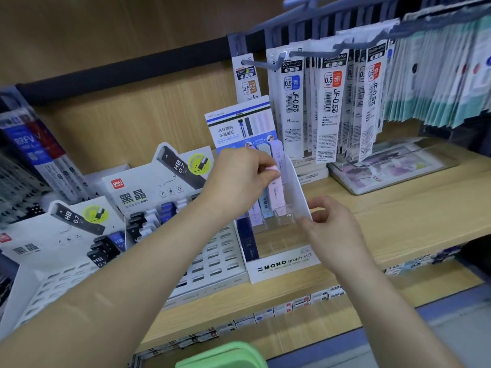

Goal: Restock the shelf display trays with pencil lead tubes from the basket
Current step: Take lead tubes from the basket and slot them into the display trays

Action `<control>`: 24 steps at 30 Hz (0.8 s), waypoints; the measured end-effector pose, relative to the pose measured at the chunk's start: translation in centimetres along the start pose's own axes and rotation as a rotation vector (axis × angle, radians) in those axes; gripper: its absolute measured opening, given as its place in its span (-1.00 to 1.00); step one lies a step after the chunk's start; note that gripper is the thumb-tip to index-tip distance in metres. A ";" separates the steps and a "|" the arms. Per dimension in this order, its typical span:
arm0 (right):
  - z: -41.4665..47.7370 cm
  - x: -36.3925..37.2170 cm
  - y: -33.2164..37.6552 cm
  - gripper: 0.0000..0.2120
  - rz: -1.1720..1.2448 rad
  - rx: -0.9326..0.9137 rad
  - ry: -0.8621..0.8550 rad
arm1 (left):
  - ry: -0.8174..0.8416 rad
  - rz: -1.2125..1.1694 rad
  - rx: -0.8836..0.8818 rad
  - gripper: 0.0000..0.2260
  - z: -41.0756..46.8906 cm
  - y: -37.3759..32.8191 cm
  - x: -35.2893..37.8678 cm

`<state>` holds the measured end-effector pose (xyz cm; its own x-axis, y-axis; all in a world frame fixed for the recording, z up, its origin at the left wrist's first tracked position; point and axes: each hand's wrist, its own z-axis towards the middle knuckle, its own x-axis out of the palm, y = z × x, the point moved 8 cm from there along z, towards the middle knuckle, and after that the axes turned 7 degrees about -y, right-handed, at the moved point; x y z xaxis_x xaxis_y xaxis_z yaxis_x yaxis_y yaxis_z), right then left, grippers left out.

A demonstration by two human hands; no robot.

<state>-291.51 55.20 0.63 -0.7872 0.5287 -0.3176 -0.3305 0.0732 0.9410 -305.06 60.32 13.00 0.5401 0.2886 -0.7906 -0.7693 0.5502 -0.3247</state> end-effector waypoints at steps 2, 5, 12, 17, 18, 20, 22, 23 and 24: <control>0.1 0.1 -0.1 -0.90 0.012 -0.003 -0.010 | 0.011 -0.007 0.016 -0.86 0.3 -0.4 0.2; 0.2 0.1 -0.1 -0.91 0.045 -0.003 -0.033 | 0.022 0.039 0.059 -0.85 0.6 -0.7 0.4; 0.2 0.1 0.0 -0.85 0.051 -0.009 -0.071 | 0.063 0.175 0.220 -0.81 -0.3 -0.7 1.8; 0.3 0.3 -0.1 -0.86 0.022 -0.005 -0.054 | -0.024 0.326 0.401 -0.78 -0.3 -1.6 2.4; 0.3 0.3 -0.2 -0.86 0.026 -0.001 -0.040 | -0.031 0.329 0.390 -0.78 -0.2 -1.6 2.4; 0.2 0.2 -0.1 -0.82 0.015 -0.005 -0.018 | -0.037 0.332 0.344 -0.76 -0.1 -1.5 2.2; 0.1 -0.8 1.0 -0.74 -0.053 -0.081 -0.051 | -0.082 0.274 0.276 -0.75 -0.3 -1.3 0.9; -0.1 -1.5 1.8 -0.73 -0.088 -0.139 -0.079 | -0.124 0.223 0.252 -0.78 -0.8 -1.2 -0.2; -0.4 -2.2 2.8 -0.75 -0.104 -0.193 -0.100 | -0.160 0.179 0.242 -0.81 -1.7 -1.2 -1.4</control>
<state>-290.96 53.90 3.91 -0.6913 0.6086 -0.3895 -0.5080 -0.0260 0.8610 -305.53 57.92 13.60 0.4652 0.5060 -0.7263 -0.7637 0.6443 -0.0403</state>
